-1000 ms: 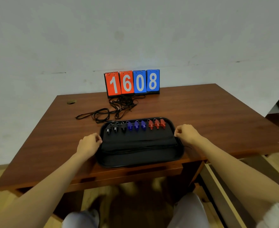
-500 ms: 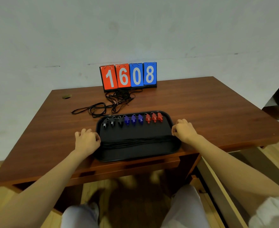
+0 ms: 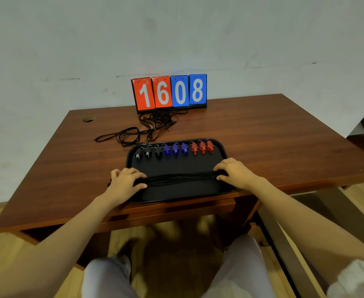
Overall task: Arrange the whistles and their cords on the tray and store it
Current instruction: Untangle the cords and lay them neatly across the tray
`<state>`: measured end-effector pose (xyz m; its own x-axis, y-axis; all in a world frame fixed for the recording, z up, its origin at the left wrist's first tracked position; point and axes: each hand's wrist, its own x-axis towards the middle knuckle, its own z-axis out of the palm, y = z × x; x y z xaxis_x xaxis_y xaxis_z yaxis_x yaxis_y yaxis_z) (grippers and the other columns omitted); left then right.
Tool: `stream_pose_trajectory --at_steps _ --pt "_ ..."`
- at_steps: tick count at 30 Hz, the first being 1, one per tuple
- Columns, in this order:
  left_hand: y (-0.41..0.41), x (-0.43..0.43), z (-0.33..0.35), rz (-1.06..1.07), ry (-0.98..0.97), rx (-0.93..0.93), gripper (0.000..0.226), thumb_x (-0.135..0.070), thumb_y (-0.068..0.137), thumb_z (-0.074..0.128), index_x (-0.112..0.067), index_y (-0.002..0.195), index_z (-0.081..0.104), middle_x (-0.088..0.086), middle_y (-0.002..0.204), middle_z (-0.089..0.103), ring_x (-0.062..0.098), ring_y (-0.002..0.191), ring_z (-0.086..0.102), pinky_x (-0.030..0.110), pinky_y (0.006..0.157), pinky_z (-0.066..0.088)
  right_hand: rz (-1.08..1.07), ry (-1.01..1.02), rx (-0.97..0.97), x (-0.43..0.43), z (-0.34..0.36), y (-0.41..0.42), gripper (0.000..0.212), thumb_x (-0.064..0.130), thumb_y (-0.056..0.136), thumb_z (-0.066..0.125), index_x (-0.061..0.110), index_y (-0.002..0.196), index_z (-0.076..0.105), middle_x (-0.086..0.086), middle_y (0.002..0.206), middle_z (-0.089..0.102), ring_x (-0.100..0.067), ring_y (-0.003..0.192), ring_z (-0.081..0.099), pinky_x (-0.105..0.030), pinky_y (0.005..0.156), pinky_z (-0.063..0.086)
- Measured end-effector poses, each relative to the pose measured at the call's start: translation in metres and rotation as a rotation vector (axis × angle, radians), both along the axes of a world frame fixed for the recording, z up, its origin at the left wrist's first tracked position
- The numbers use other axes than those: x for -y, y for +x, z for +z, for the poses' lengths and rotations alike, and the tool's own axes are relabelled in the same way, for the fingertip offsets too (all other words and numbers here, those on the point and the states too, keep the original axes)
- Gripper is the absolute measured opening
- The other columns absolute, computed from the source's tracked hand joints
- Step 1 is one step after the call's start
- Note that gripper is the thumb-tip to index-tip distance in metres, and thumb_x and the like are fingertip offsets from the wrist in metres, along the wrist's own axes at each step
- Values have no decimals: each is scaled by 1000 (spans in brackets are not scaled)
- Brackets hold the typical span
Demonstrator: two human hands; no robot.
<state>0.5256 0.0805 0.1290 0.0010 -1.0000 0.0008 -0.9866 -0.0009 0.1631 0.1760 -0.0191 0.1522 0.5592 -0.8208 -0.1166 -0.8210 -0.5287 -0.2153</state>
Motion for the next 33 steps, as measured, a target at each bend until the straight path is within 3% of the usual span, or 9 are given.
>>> stream_pose_trajectory --at_steps 6,16,21,26,33 --pt "1 -5 -1 -6 -26 -9 31 -40 93 51 -31 122 57 -7 127 52 14 122 40 34 92 17 -8 -3 7 1 -1 -4 33 23 94 57 18 126 57 -3 129 56 -22 123 45 -38 105 39" --pt "-20 15 7 -49 -88 -102 40 -45 91 52 -29 128 50 -8 131 50 14 127 37 30 95 16 47 -5 99 14 6 29 38 27 91 61 21 128 55 0 128 56 -19 123 45 -35 104 39" --pt "-35 58 26 -56 -118 -133 39 -41 92 53 -26 127 52 -4 131 51 18 127 40 36 104 20 96 -62 117 39 23 68 36 24 90 61 16 125 58 -5 124 58 -24 117 50 -36 101 41" --pt "-33 122 55 4 -185 -124 35 -35 93 51 -21 125 54 2 128 54 24 122 45 42 102 28 74 -103 151 89 47 112 33 25 94 53 17 126 54 -5 123 56 -22 117 49 -37 98 43" --pt "-7 211 70 84 -33 -66 28 -26 95 49 -19 120 59 8 126 55 29 118 49 45 100 35 -47 -11 103 186 52 162 37 15 97 45 10 133 48 -13 132 51 -29 120 49 -40 99 44"
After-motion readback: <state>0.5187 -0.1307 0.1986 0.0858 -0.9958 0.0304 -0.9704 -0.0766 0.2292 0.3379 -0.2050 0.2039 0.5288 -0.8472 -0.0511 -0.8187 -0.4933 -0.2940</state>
